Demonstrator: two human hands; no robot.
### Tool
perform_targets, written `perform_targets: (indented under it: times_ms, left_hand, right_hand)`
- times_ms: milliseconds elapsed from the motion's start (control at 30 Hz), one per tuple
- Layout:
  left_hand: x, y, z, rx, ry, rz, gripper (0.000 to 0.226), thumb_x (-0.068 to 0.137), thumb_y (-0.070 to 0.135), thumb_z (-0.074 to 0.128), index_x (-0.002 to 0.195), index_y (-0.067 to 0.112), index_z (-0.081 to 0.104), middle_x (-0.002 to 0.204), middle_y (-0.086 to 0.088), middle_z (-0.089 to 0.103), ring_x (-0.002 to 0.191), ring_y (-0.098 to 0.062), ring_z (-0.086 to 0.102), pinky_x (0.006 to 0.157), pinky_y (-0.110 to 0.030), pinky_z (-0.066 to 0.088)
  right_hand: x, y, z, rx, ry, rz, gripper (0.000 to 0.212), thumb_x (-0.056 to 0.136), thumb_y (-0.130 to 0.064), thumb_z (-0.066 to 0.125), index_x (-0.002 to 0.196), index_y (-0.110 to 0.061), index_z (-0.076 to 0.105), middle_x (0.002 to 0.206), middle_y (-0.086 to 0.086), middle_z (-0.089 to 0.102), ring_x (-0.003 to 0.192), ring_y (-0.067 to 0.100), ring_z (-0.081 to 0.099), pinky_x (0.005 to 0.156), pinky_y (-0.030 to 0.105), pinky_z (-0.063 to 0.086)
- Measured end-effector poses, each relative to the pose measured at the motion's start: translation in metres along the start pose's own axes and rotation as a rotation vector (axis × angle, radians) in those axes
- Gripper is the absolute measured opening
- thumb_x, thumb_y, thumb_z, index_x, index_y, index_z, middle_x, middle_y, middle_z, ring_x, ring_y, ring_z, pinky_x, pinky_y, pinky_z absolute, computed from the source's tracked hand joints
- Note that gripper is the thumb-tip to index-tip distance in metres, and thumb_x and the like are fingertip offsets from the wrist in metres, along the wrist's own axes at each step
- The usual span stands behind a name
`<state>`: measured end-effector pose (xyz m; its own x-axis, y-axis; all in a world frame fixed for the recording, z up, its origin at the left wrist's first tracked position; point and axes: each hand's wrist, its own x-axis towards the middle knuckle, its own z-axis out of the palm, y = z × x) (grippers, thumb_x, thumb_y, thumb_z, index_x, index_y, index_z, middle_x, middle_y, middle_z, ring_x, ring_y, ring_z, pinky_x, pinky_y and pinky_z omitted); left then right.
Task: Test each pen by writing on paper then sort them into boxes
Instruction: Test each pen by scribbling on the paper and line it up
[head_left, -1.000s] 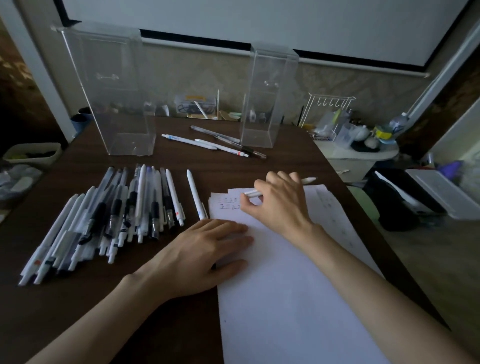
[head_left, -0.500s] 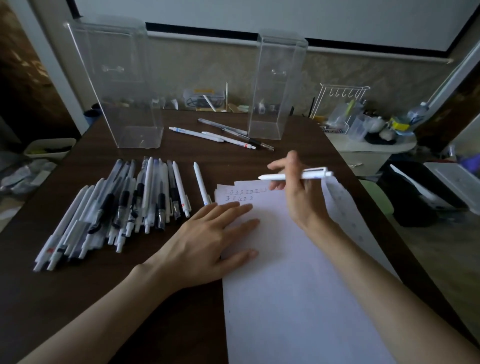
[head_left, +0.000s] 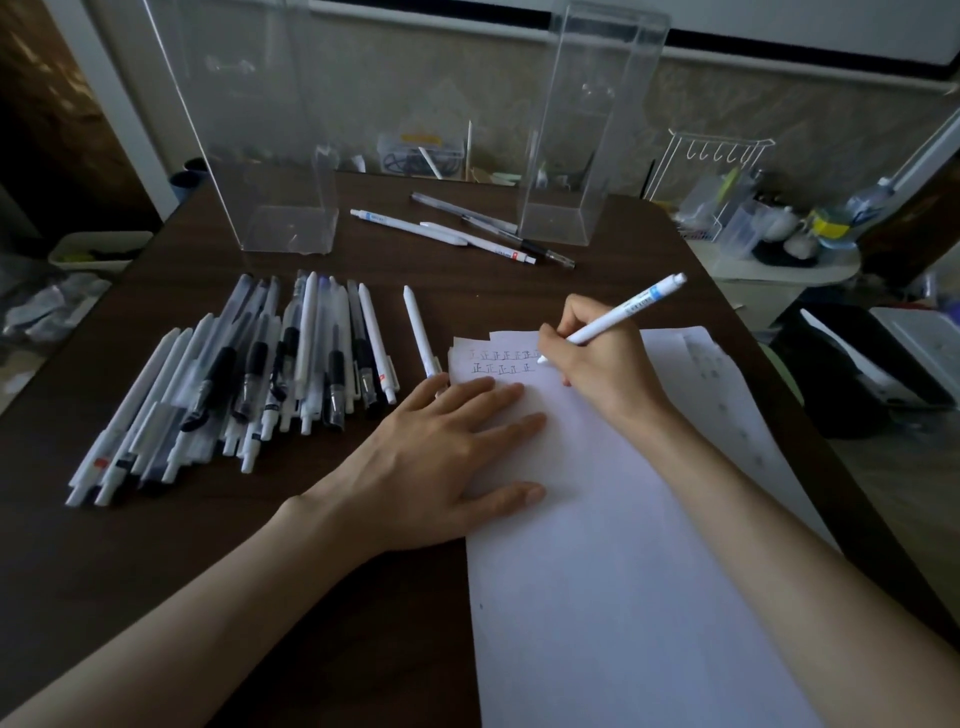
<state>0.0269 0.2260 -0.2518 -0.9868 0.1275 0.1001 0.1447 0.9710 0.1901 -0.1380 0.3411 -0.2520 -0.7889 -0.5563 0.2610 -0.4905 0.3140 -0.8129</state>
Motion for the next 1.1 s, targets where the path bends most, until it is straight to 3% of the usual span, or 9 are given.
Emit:
perform_targets:
  times_ms: [133,267,400,467,633,800,967,1033,1100]
  left_hand:
    - [0.0002,0.0002,-0.0002,-0.006,-0.002,-0.010,0.068,0.088,0.068,0.019,0.143,0.032,0.034,0.152,-0.001,0.029,0.140,-0.019,0.024,0.110,-0.035,0.003]
    - [0.0006,0.0006,-0.0005,-0.007,-0.004,-0.014,0.068,0.087,0.068,0.018,0.143,0.033,0.033,0.152,0.000,0.028,0.140,-0.019,0.023,0.110,-0.035,0.004]
    - [0.0004,0.0006,0.0004,-0.005,-0.002,-0.018,0.068,0.087,0.068,0.019,0.143,0.032,0.035,0.151,0.000,0.030,0.140,-0.019,0.025,0.110,-0.035,0.005]
    - [0.0004,0.0009,0.0001,-0.007,-0.001,-0.018,0.068,0.087,0.068,0.020,0.143,0.032,0.036,0.151,-0.001,0.031,0.139,-0.020,0.026,0.110,-0.035,0.005]
    - [0.0007,0.0000,0.0006,-0.013,-0.004,-0.016,0.070,0.086,0.070,0.017,0.144,0.034,0.032,0.152,0.001,0.027,0.141,-0.018,0.022,0.110,-0.034,0.001]
    - [0.0006,0.0002,0.0006,-0.010,0.001,-0.014,0.070,0.086,0.069,0.017,0.143,0.032,0.034,0.151,0.000,0.029,0.140,-0.019,0.024,0.110,-0.035,0.003]
    - [0.0005,-0.0003,0.0013,-0.018,0.010,-0.011,0.069,0.087,0.069,0.018,0.143,0.033,0.033,0.152,0.001,0.027,0.141,-0.018,0.022,0.111,-0.035,0.003]
    - [0.0004,-0.0008,0.0016,-0.018,0.017,-0.008,0.068,0.087,0.069,0.019,0.143,0.033,0.034,0.152,0.001,0.028,0.140,-0.018,0.023,0.111,-0.035,0.003]
    - [0.0005,-0.0010,0.0016,-0.021,0.021,-0.004,0.069,0.087,0.069,0.018,0.144,0.034,0.033,0.153,0.002,0.026,0.141,-0.017,0.021,0.110,-0.033,0.000]
  right_hand:
    - [0.0023,0.0022,0.0015,-0.043,0.029,-0.018,0.035,0.084,-0.007,0.059,0.060,-0.016,0.034,0.052,0.005,0.042,0.064,0.038,0.056,0.052,0.029,0.034]
    - [0.0013,0.0011,-0.0002,-0.019,0.000,0.006,0.034,0.086,-0.005,0.059,0.060,-0.014,0.037,0.046,-0.005,0.045,0.051,0.012,0.059,0.047,0.023,0.038]
    - [0.0015,0.0009,-0.0001,0.019,-0.005,0.036,0.036,0.080,0.001,0.057,0.057,-0.015,0.034,0.042,-0.010,0.044,0.053,0.012,0.061,0.043,0.019,0.033]
    - [0.0012,0.0002,-0.0003,0.027,0.003,0.029,0.035,0.081,0.001,0.057,0.058,-0.014,0.035,0.048,-0.001,0.048,0.045,0.002,0.056,0.042,0.018,0.034]
    - [0.0008,-0.0009,0.0001,0.025,0.013,0.015,0.034,0.082,0.001,0.057,0.059,-0.013,0.036,0.051,0.007,0.043,0.047,0.004,0.056,0.044,0.020,0.033]
    - [-0.0005,-0.0013,-0.0001,0.041,-0.029,0.020,0.028,0.086,-0.003,0.057,0.064,-0.006,0.040,0.059,0.021,0.052,0.045,0.000,0.056,0.043,0.016,0.036]
    - [-0.0009,-0.0017,-0.0015,0.092,-0.044,0.050,0.033,0.086,-0.001,0.057,0.061,-0.009,0.037,0.045,-0.003,0.046,0.042,-0.002,0.053,0.043,0.016,0.036]
    - [-0.0016,-0.0020,-0.0014,0.056,-0.060,0.042,0.033,0.086,-0.002,0.057,0.062,-0.010,0.037,0.045,-0.002,0.040,0.045,0.001,0.056,0.049,0.023,0.037]
    - [0.0002,-0.0004,-0.0001,0.013,-0.043,0.037,0.034,0.082,-0.003,0.057,0.060,-0.015,0.034,0.051,0.001,0.039,0.059,0.022,0.063,0.054,0.028,0.035]
